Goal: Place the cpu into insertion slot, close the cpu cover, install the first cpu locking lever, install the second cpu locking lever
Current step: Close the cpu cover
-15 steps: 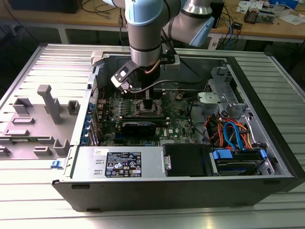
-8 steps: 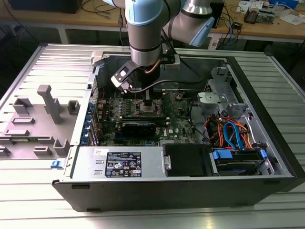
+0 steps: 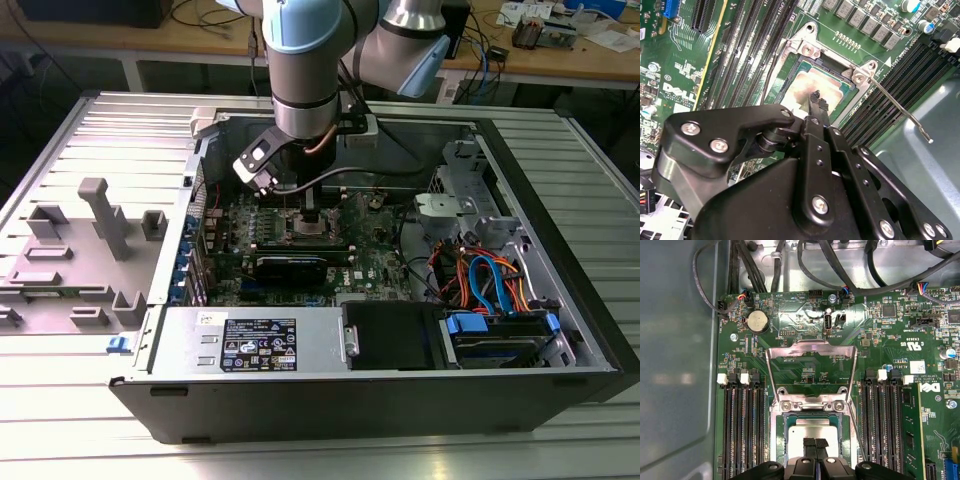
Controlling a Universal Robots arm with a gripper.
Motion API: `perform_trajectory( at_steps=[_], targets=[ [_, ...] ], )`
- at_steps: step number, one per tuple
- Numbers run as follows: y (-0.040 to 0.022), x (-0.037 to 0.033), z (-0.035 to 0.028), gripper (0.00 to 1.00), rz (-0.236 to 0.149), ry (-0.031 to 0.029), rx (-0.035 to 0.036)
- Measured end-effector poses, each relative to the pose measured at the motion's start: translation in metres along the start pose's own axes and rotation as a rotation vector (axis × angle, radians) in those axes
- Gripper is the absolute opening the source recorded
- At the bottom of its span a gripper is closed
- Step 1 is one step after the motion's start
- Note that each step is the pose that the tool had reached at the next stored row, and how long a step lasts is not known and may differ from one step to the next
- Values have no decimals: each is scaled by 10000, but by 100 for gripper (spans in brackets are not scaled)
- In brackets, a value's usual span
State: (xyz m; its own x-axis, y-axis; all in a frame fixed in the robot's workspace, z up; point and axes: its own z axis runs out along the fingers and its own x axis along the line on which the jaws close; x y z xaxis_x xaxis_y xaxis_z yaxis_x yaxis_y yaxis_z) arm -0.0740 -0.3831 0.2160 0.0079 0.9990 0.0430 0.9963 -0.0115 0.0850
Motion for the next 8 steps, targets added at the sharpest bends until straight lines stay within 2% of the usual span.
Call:
perform_trajectory(
  at_steps=[8],
  targets=[
    [2,0,-10,11,-1,-6,4]
  ],
)
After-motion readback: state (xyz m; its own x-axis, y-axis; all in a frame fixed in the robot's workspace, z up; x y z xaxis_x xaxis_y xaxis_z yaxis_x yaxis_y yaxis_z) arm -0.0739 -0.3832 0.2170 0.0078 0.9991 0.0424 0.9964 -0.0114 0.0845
